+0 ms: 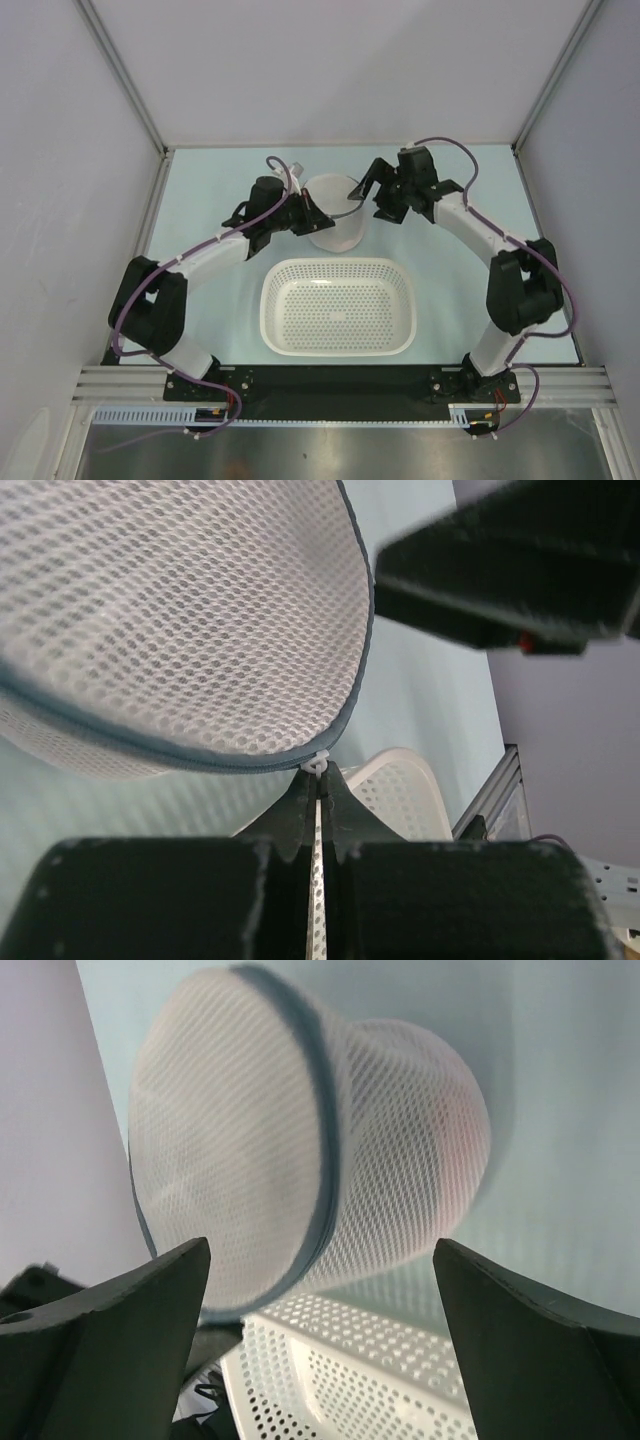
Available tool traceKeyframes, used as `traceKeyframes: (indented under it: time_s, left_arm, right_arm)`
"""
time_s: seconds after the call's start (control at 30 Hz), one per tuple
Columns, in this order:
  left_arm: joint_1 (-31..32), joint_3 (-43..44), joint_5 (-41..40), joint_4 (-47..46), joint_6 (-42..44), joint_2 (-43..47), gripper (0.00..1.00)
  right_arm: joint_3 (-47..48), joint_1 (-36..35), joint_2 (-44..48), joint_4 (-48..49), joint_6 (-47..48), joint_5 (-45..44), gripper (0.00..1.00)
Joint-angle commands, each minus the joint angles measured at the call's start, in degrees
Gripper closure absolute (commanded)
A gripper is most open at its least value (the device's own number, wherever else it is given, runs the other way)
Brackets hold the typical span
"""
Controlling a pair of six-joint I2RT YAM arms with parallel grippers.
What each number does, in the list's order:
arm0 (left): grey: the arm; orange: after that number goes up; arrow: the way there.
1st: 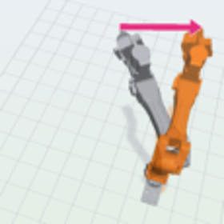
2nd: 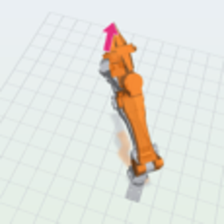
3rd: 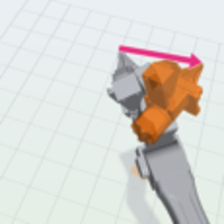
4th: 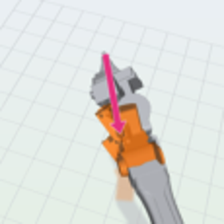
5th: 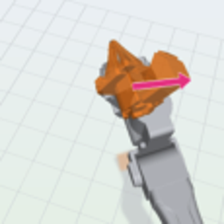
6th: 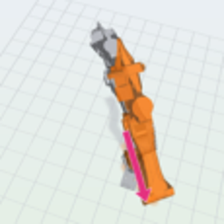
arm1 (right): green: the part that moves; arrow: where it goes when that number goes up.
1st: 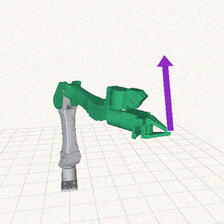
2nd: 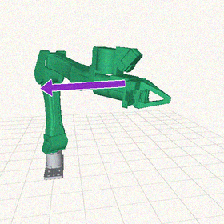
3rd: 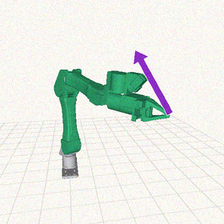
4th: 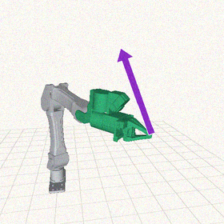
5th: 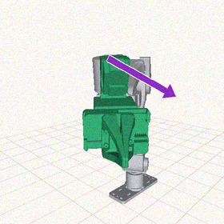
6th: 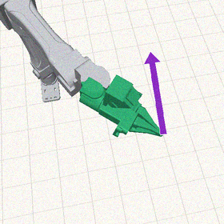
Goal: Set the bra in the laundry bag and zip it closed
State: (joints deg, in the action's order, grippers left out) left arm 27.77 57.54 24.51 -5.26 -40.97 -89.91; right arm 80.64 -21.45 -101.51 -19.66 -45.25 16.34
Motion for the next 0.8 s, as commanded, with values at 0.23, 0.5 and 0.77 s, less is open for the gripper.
traceKeyframes:
  time_s: [0.23, 0.5, 0.77]
  left_arm:
    - [2.11, 2.05, 1.68, -2.92, -0.87, 0.35, 1.00]
    - [1.07, 3.19, -1.74, 2.68, 1.59, 1.14, 1.00]
    - [-9.39, 2.31, -5.35, 9.47, 1.68, 2.63, 1.00]
  right_arm:
    - [-11.38, -7.38, 7.57, 13.50, -13.10, -4.75, 0.27]
    - [-11.38, -3.87, 3.52, 17.64, -14.87, 0.88, 0.93]
    - [-1.19, 1.15, -5.88, 15.95, -0.10, 22.04, 1.00]
